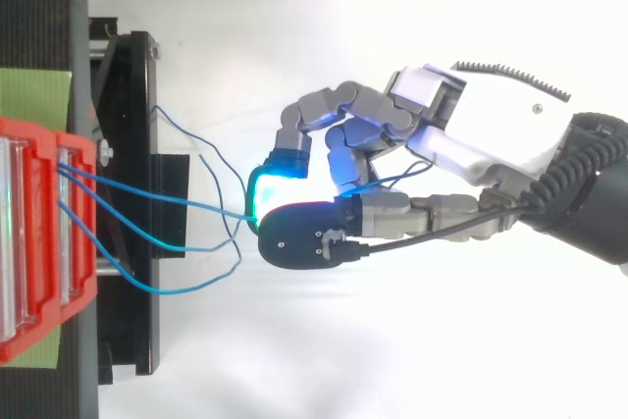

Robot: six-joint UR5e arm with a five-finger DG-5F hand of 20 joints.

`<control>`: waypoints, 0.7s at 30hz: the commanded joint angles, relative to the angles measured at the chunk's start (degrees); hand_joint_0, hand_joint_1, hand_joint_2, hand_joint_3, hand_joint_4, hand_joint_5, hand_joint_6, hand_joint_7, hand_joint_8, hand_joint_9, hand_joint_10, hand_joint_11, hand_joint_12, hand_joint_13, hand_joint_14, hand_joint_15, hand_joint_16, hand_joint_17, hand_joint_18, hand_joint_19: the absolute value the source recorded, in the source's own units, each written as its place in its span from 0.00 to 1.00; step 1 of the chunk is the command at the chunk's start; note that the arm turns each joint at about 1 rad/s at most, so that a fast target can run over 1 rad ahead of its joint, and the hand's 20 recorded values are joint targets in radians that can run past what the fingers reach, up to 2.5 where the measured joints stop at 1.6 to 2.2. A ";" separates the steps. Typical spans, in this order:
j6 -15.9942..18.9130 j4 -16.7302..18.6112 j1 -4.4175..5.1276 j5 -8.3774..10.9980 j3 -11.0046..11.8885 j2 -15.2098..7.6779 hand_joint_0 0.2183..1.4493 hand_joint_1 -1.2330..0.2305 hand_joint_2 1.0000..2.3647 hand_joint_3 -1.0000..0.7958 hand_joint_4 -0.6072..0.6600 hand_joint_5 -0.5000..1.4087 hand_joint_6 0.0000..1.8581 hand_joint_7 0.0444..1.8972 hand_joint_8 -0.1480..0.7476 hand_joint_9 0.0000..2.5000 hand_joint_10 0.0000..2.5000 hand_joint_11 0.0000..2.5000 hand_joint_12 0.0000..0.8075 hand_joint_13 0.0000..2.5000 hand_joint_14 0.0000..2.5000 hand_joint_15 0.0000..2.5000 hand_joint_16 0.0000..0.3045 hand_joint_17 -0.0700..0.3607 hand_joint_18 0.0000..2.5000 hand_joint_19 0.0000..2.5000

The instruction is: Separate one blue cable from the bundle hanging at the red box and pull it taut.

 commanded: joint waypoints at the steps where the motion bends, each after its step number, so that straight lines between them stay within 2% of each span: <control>1: 0.00 0.00 0.00 -0.06 0.00 0.00 0.47 0.39 0.27 0.67 0.67 0.14 0.52 0.56 0.53 0.28 0.68 0.45 0.42 0.24 1.00 0.43 0.08 0.30 0.37 0.81; 21: 0.00 0.00 0.00 0.03 0.00 0.00 0.47 0.39 0.27 0.67 0.67 0.14 0.52 0.56 0.54 0.28 0.68 0.45 0.42 0.24 1.00 0.43 0.08 0.30 0.38 0.82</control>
